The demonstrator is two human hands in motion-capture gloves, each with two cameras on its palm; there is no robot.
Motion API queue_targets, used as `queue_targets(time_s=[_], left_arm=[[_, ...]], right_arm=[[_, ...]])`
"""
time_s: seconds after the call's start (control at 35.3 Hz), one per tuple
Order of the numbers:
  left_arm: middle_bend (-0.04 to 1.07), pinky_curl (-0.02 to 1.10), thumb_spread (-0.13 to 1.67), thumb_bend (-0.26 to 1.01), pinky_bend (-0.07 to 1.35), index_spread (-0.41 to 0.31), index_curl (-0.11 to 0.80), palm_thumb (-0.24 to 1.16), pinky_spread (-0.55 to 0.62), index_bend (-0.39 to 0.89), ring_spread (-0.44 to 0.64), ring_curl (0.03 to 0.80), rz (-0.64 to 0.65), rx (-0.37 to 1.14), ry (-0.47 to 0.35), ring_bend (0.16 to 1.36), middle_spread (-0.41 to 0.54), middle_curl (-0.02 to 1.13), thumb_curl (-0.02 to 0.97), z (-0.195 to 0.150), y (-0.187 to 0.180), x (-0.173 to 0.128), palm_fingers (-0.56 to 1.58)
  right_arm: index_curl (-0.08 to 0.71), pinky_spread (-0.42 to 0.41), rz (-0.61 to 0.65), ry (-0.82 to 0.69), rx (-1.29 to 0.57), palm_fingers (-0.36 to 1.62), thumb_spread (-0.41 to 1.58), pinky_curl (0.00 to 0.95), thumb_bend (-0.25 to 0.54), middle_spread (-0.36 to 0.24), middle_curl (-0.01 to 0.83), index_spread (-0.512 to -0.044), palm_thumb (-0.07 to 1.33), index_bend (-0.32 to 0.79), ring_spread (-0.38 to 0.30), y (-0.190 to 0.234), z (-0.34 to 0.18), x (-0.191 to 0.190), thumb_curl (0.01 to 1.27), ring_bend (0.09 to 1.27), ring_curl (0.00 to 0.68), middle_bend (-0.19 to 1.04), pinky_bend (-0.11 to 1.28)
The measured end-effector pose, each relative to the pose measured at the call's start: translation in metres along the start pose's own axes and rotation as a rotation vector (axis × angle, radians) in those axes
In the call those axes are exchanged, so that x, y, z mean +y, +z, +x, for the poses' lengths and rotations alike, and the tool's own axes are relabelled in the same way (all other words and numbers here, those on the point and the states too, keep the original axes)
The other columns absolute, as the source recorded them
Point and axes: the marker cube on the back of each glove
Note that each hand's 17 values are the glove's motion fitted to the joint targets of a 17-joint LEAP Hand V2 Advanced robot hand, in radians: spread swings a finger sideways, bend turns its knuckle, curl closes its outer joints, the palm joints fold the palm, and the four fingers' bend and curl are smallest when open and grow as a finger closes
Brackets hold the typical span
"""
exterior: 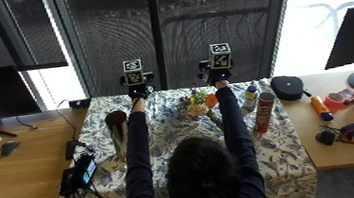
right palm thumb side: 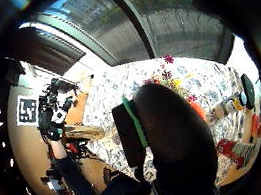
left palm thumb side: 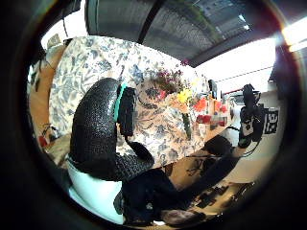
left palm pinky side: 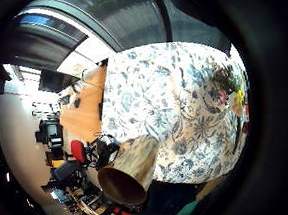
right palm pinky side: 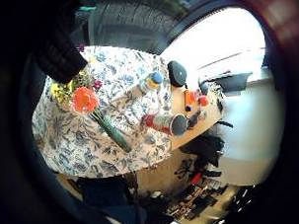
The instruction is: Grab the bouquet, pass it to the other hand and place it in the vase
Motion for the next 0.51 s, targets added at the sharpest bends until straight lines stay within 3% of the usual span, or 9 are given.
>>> queue_targets(time_s=[0.08, 0.2, 0.31, 0.51], left_arm=[[0.17, 0.11, 0.6, 0.16, 0.36, -0.036, 0.061, 0.27, 0.17, 0.15, 0.15, 0.103, -0.02, 0.001, -0.007, 0.43, 0.1, 0.06, 0.08, -0.001, 0.004, 0.005, 0.3], [0.17, 0.16, 0.81, 0.16, 0.38, -0.046, 0.099, 0.28, 0.23, 0.15, 0.19, 0.146, 0.002, -0.004, -0.043, 0.46, 0.129, 0.11, 0.115, -0.005, 0.001, 0.017, 0.26], [0.18, 0.18, 0.94, 0.14, 0.38, -0.051, 0.129, 0.29, 0.26, 0.15, 0.22, 0.168, 0.024, -0.035, -0.094, 0.49, 0.146, 0.13, 0.145, -0.008, -0.008, 0.032, 0.24], [0.18, 0.21, 1.07, 0.12, 0.36, -0.062, 0.187, 0.31, 0.3, 0.17, 0.25, 0.188, -0.022, 0.022, -0.03, 0.5, 0.159, 0.18, 0.189, 0.013, 0.007, 0.021, 0.23]], right_arm=[[0.065, 0.075, 0.003, -0.033, -0.027, 0.4, 0.59, 0.122, 0.167, -0.131, 0.075, -0.258, 0.26, 0.14, -0.039, -0.001, -0.002, 0.004, 0.05, 0.4, 0.108, 0.2, 0.38], [0.105, 0.096, -0.057, -0.057, -0.058, 0.37, 0.81, 0.172, 0.168, -0.172, 0.118, -0.324, 0.28, 0.14, -0.046, 0.01, 0.003, -0.005, 0.08, 0.42, 0.157, 0.21, 0.39], [0.129, 0.109, -0.071, -0.046, -0.078, 0.36, 0.96, 0.199, 0.158, -0.195, 0.151, -0.36, 0.29, 0.14, -0.051, 0.005, 0.014, -0.005, 0.1, 0.42, 0.18, 0.21, 0.39], [0.152, 0.119, -0.07, -0.025, -0.067, 0.36, 1.11, 0.229, 0.126, -0.213, 0.201, -0.385, 0.28, 0.13, -0.057, -0.01, 0.024, 0.014, 0.12, 0.45, 0.208, 0.23, 0.38]])
